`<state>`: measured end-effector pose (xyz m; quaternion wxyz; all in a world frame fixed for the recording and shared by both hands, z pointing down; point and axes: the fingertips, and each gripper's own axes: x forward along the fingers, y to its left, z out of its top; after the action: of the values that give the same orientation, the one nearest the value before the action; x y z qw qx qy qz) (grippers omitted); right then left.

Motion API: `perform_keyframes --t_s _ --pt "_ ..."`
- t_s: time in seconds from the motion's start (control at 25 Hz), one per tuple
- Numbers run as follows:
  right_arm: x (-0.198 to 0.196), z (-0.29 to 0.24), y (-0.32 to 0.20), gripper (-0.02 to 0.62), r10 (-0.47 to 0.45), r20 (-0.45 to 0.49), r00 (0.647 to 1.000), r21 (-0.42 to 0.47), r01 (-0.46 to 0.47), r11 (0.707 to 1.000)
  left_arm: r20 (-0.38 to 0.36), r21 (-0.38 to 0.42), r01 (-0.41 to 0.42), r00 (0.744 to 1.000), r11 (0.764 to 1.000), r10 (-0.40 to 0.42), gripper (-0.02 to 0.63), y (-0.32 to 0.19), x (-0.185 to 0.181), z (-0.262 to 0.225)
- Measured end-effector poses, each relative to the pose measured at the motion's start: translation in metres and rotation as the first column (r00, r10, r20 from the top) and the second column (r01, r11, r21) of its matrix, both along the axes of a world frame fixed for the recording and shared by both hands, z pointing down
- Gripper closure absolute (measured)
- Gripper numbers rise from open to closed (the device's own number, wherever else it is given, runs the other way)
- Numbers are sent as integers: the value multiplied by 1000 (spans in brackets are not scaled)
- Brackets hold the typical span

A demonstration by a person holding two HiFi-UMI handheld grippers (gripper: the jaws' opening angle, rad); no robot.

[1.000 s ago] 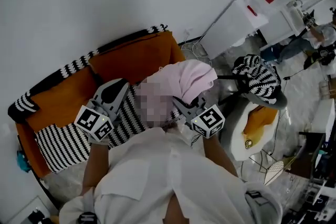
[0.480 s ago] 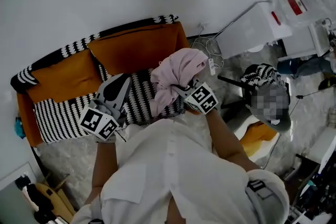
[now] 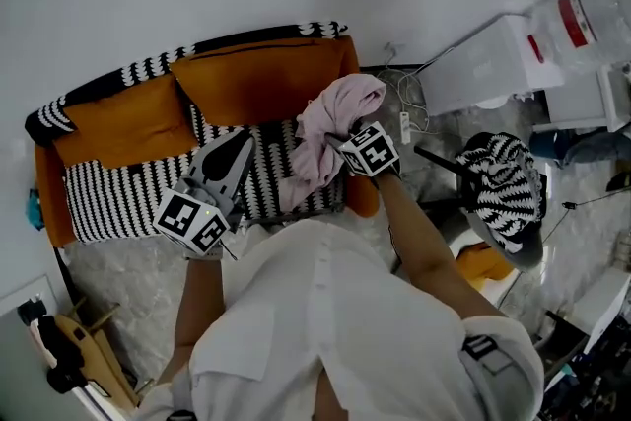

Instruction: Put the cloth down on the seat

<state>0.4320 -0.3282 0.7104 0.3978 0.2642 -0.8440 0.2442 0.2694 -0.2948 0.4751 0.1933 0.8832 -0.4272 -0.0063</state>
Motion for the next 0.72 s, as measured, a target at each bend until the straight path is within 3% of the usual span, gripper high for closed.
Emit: perform_keyframes --t_s 0.08,0.24,0.48,0.72 --pt "4 -1 -12 383 51 -11 999 -21 -51 998 2 -1 6 1000 1000 -6 555 -2 -1 -1" --pt "13 -21 -38 388 138 5 990 16 -138 990 1 7 11 1000 1000 -11 555 -6 -2 -2" --pt "17 -78 -60 396 217 139 966 123 -234 964 0 24 2 1000 1000 -2 555 -12 -4 -6" --pt "23 -135 -60 406 236 261 936 231 -298 926 2 34 -10 1000 999 10 555 -20 -5 -14"
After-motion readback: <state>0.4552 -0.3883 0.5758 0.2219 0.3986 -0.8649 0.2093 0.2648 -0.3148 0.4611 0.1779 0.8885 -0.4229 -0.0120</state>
